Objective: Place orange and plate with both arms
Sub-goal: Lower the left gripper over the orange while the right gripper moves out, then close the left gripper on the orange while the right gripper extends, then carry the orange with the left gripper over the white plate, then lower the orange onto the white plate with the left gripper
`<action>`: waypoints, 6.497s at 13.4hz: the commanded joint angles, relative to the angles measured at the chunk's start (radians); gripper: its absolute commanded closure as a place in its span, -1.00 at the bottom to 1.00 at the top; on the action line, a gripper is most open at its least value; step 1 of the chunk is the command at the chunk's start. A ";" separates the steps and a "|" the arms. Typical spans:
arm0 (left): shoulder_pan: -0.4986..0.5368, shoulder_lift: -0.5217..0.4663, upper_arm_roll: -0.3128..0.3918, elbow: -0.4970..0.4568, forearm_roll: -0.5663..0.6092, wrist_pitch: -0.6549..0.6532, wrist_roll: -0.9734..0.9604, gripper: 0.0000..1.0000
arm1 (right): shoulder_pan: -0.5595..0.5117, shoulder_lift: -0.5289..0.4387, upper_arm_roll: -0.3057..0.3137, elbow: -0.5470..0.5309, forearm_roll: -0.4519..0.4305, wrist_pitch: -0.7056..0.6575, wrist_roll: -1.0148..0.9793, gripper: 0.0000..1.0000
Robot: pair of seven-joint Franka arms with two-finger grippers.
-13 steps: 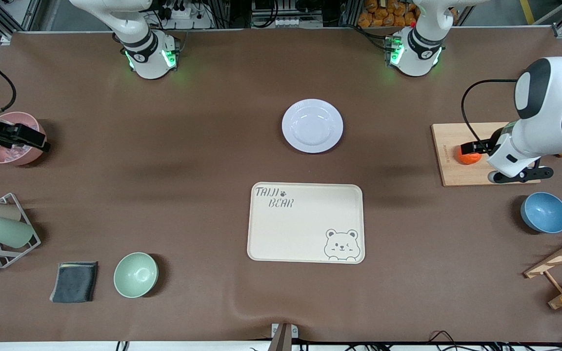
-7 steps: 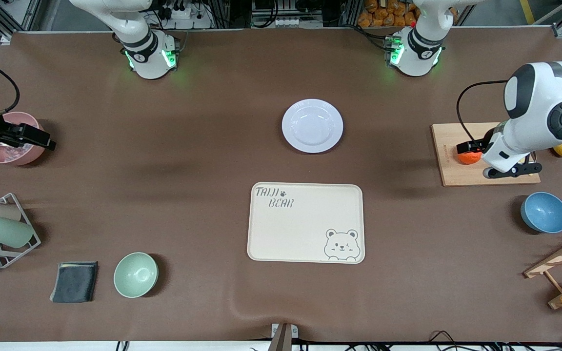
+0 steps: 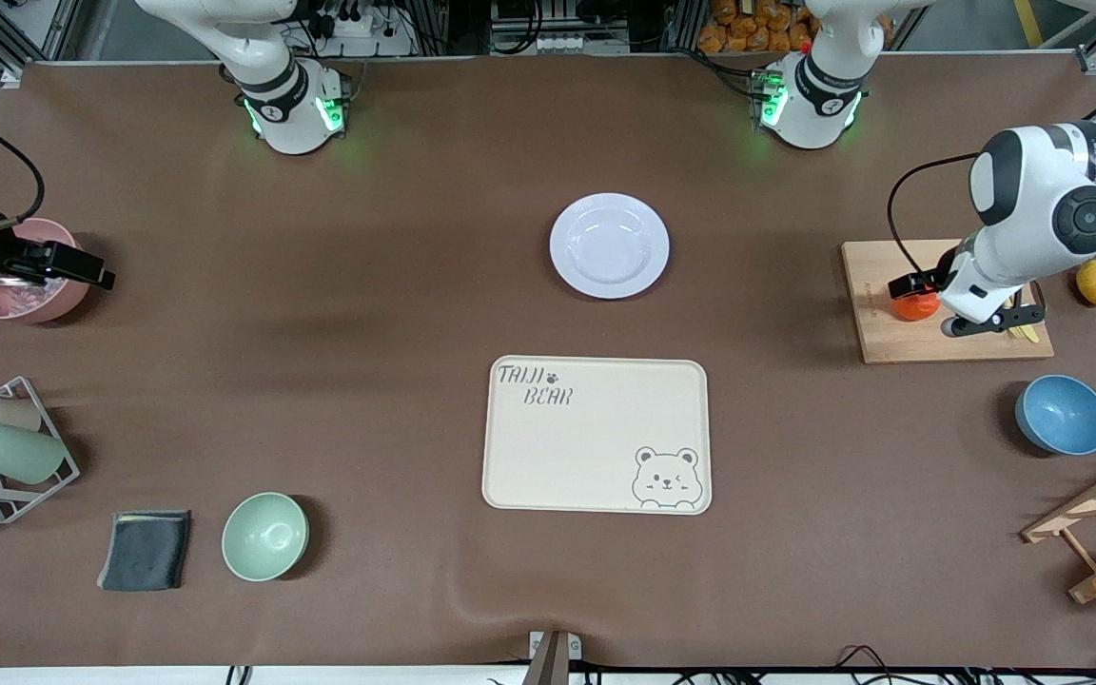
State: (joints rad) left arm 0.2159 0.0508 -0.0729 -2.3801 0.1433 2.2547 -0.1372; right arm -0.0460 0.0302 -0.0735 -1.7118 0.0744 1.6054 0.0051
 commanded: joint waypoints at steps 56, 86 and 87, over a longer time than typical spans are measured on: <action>0.162 -0.197 -1.073 0.061 -0.316 -0.124 -0.726 0.85 | 0.118 0.289 0.026 -0.569 1.197 0.317 -0.593 -1.00; 0.046 0.313 -1.065 0.202 0.056 0.025 -1.016 0.85 | 0.327 0.409 0.024 -0.634 1.596 0.329 -0.856 -1.00; 0.043 0.313 -1.065 0.203 0.056 0.014 -1.018 0.85 | 0.327 0.409 0.024 -0.634 1.596 0.337 -0.856 -1.00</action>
State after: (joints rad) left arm 0.2653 0.3548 -1.1377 -2.1996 0.1711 2.2976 -1.1281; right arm 0.2619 0.4334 -0.0433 -2.3416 1.6354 1.9284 -0.8247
